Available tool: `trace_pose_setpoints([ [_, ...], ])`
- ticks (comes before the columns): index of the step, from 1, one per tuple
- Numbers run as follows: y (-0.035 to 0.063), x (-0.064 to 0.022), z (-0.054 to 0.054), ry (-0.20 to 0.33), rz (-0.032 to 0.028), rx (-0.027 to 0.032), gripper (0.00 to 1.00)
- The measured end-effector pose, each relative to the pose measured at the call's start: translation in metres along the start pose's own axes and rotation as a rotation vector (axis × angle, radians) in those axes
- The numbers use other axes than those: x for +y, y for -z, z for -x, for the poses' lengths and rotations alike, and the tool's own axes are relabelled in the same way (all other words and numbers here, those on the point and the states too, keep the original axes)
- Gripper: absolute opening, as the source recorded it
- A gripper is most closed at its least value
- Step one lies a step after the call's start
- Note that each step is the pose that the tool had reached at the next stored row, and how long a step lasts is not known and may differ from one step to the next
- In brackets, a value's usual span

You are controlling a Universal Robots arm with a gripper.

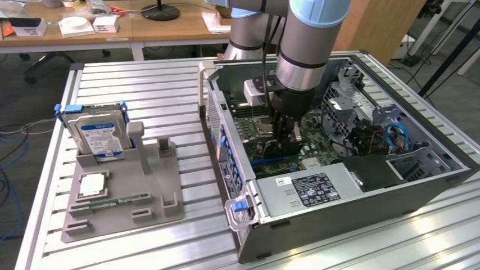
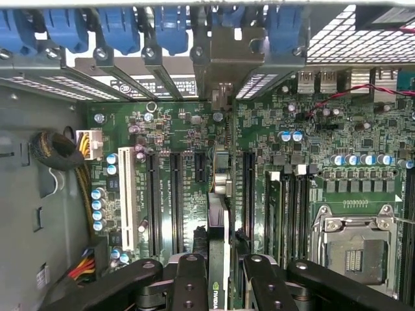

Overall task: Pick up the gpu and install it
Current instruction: 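Insert the gpu into the slot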

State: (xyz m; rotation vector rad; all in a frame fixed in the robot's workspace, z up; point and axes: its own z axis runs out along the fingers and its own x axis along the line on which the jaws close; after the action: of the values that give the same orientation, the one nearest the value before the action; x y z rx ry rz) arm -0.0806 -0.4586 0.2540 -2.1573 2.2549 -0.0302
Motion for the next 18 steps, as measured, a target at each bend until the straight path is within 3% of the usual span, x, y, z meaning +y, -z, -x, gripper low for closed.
trace_pose_setpoints([
  [11, -0.0065, 0.0032, -0.0002, 0.000, 0.0001, 0.0003, 0.26],
  [18, -0.0019, 0.0032, -0.0002, 0.000, 0.0001, 0.0002, 0.26],
])
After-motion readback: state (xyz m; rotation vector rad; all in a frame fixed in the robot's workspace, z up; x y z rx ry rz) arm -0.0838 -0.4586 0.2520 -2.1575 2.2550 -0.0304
